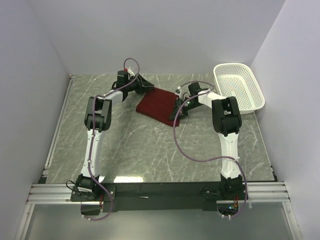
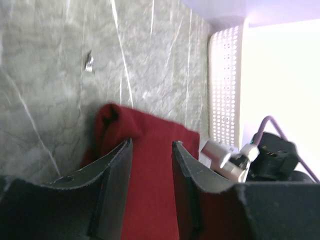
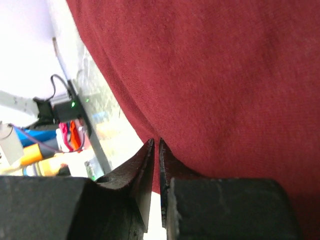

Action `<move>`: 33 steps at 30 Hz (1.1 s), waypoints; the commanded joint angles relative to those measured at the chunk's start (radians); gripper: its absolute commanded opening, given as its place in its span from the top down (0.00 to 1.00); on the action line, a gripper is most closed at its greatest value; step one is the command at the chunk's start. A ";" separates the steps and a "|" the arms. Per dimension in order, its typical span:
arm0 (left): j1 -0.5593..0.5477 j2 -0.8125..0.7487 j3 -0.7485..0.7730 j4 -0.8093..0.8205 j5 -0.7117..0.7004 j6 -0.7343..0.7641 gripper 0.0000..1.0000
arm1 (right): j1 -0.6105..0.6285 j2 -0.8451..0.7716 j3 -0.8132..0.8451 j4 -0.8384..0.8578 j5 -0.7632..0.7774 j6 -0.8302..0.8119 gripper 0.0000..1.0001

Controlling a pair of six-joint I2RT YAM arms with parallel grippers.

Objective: Fold and stack the t-shirts
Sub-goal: Fold the tshirt, then neatly place the folded tshirt to the corner

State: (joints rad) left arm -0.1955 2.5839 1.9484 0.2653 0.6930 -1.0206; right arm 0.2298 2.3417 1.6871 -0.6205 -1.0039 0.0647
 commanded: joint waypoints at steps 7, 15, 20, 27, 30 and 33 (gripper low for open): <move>0.025 -0.080 0.055 0.065 -0.036 0.053 0.51 | -0.014 -0.132 0.085 -0.301 -0.048 -0.311 0.78; 0.042 -0.455 -0.215 -0.136 -0.127 0.383 0.19 | -0.021 -0.379 0.019 -0.332 0.175 -0.408 0.62; 0.039 -0.596 -0.445 -0.260 -0.138 0.511 0.10 | -0.021 -0.593 -0.165 -0.211 0.306 -0.410 0.49; -0.033 -0.533 -0.404 -0.461 -0.154 0.608 0.09 | -0.029 -0.875 -0.375 -0.110 0.369 -0.471 0.46; -0.053 -0.504 -0.372 -0.503 -0.245 0.610 0.09 | -0.041 -0.974 -0.484 -0.047 0.335 -0.491 0.43; -0.055 -0.493 -0.361 -0.511 -0.314 0.599 0.10 | -0.060 -1.012 -0.546 -0.024 0.300 -0.496 0.42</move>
State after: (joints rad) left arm -0.2523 2.1052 1.5375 -0.2024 0.4721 -0.4530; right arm 0.1894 1.3869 1.1740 -0.7311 -0.6754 -0.4007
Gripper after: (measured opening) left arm 0.904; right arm 0.575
